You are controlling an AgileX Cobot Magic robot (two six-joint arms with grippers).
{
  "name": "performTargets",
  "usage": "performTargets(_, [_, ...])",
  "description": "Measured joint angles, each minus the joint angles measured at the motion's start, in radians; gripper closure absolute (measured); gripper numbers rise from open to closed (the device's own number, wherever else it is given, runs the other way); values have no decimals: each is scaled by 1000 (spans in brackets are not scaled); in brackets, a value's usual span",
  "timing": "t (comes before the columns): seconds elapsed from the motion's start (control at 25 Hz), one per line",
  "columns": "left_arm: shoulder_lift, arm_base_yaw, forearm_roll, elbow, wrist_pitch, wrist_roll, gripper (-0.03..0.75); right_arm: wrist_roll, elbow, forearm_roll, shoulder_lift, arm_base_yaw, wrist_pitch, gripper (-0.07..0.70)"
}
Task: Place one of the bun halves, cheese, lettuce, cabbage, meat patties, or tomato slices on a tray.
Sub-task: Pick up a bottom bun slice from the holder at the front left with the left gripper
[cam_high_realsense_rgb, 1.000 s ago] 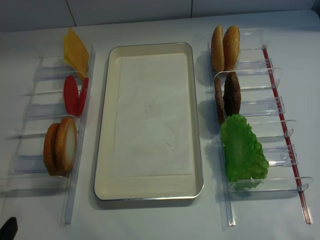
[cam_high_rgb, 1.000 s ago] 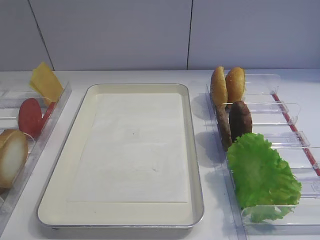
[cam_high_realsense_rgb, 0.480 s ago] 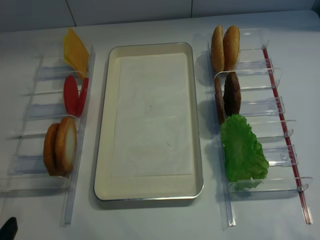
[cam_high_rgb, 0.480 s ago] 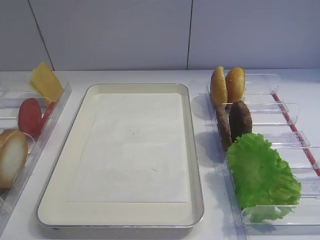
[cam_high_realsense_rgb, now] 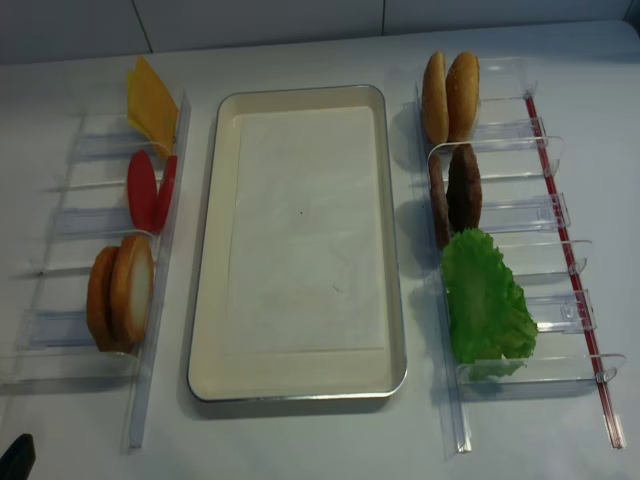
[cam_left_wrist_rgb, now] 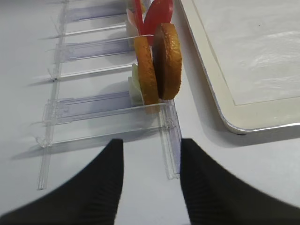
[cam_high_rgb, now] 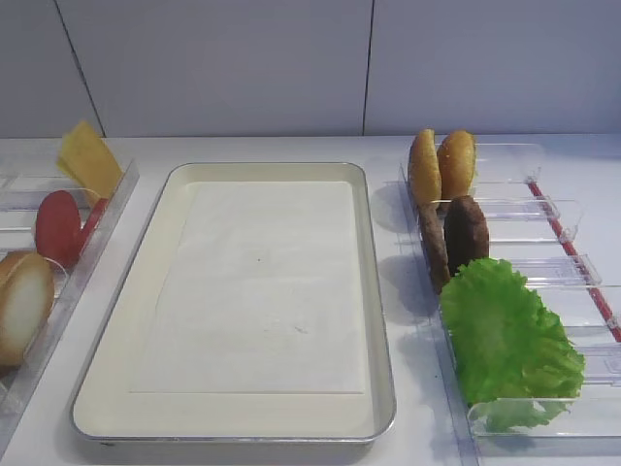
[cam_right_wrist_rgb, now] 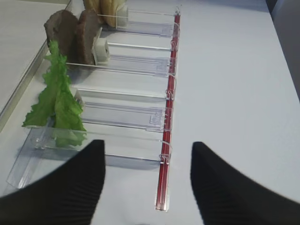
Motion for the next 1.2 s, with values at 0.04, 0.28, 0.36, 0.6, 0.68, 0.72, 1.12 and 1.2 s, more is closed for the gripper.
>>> performTargets(0.04, [0,0,0,0,0,0,428,0,0,3,0,0,0,204])
performTargets(0.28, [0,0,0,0,0,6,428,0,0,7,0,0,0,117])
performTargets(0.36, [0,0,0,0,0,6,428,0,0,7,0,0,0,116])
performTargets(0.6, [0,0,0,0,-4,6,428,0,0,7,0,0,0,115])
performTargets(0.68, [0,0,0,0,-4,6,428,0,0,7,0,0,0,115])
performTargets(0.72, [0,0,0,0,-4,6,428,0,0,7,0,0,0,115])
performTargets(1.12, [0,0,-44,-22,-4,84,428,0,0,9,0,0,0,115])
performTargets(1.2, [16,0,-64,-50,0,107,428,0,0,9,0,0,0,115])
